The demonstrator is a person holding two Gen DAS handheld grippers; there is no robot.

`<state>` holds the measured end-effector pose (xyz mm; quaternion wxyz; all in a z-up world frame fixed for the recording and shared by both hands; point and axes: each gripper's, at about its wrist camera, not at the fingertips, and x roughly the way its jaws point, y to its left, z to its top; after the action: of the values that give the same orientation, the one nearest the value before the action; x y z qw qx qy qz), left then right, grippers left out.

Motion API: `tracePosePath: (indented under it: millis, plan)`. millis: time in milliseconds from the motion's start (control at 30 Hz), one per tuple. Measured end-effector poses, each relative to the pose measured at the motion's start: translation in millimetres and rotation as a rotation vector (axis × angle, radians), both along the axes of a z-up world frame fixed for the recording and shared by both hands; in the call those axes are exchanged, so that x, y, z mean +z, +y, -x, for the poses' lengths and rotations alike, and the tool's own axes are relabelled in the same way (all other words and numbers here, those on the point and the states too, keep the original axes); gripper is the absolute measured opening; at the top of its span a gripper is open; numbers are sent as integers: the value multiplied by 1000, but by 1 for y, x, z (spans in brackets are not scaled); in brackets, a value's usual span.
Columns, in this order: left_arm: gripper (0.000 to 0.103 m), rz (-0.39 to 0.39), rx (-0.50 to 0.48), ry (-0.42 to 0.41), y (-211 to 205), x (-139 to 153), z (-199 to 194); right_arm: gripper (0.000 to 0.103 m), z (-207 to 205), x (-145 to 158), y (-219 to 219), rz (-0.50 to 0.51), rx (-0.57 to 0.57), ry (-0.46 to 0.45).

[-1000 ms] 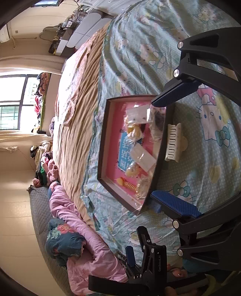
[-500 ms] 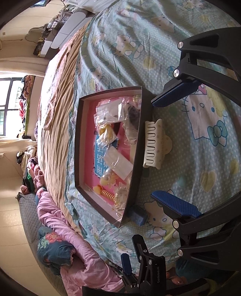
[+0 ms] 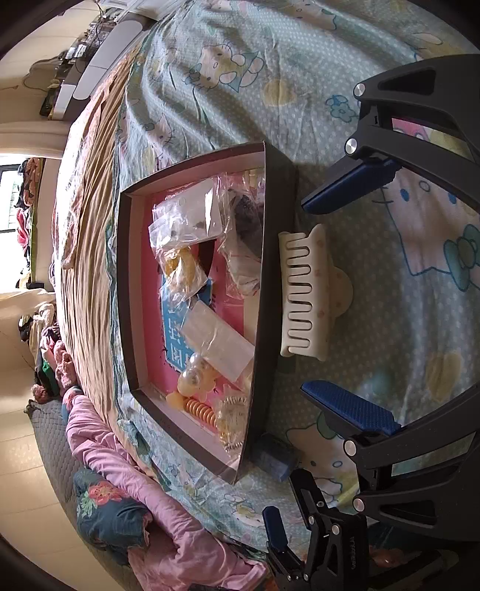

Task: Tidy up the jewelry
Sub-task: 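Grasp the blue box with the left tool while the right tool grasps the white claw clip, then carry the blue box and claw clip into the tray and open both tools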

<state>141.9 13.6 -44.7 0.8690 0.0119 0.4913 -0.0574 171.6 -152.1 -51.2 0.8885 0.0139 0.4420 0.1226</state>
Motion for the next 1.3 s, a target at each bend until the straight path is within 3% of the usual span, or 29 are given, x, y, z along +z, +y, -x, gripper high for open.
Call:
tracePosePath:
  millis: [233,367,400,433,533,633,1300]
  plan:
    - [68,5,5,30,-8,-10,-11,90,-11,-7,-7,-30,-11,17]
    - [65,8,6,39,-11,-14,-16,79,-14,-12,-11,-58,-5,41]
    - [62,6,5,41,-12,-15,-17,77,-15,-12,-11,-59,-2,44]
    - [51,5,4,43,-13,-16,-18,74,-15,-13,-10,-56,3,48]
    - [43,-1,2,44,-15,-18,-20,74,-13,-12,-9,-47,9,44]
    - [28,9,-13,41,-16,-17,-19,74,-10,-10,-8,-45,16,44]
    - [26,77,-10,-64,-4,35,0,73,19,48,1,-59,102,-47]
